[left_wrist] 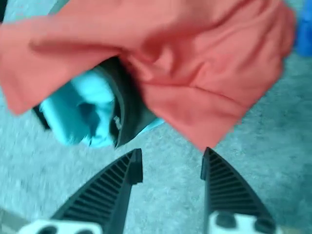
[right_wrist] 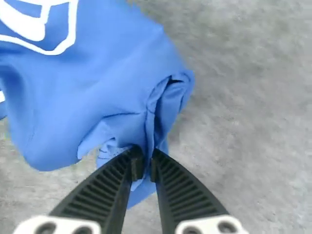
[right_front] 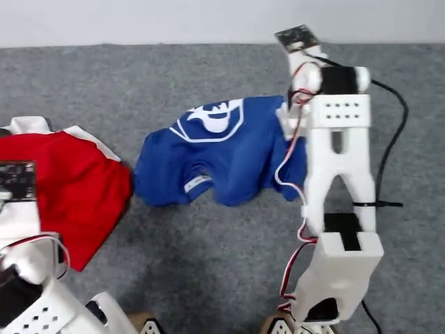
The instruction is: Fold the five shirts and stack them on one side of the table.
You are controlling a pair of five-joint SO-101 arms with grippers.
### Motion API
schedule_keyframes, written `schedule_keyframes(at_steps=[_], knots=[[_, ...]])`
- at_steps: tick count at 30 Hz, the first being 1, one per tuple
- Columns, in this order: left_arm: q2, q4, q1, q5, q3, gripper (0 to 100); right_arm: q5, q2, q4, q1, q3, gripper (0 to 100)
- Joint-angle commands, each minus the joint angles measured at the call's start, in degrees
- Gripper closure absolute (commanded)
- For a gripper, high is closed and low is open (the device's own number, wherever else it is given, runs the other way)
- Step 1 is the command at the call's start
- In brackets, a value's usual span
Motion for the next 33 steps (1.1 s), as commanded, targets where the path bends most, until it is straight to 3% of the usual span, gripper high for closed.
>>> schedule_keyframes(at_steps=[1, 6, 10, 25, 28, 33], knots=[[0.8, 1.1, 6.8, -0.1, -0.2, 80, 1.2, 1.6, 1.3, 4.9, -2.6, 99.0], [0.8, 1.1, 14.0, 4.0, -0.1, 80, 1.3, 2.0, 2.5, 7.1, -2.6, 99.0], [0.9, 0.6, 19.4, 5.3, -0.1, 80, 1.3, -2.5, 2.6, 3.6, -2.5, 99.0], [0.7, -4.1, 20.2, 12.2, -0.7, 80, -1.4, -20.5, 2.3, -31.6, 2.8, 99.1], [0.7, -4.7, 20.2, 12.2, -0.7, 80, -1.1, -17.0, 1.8, -31.3, 4.3, 99.1], [0.8, -4.7, 20.5, 12.1, -0.3, 80, -1.1, -4.4, 0.5, -23.8, 5.5, 98.0]])
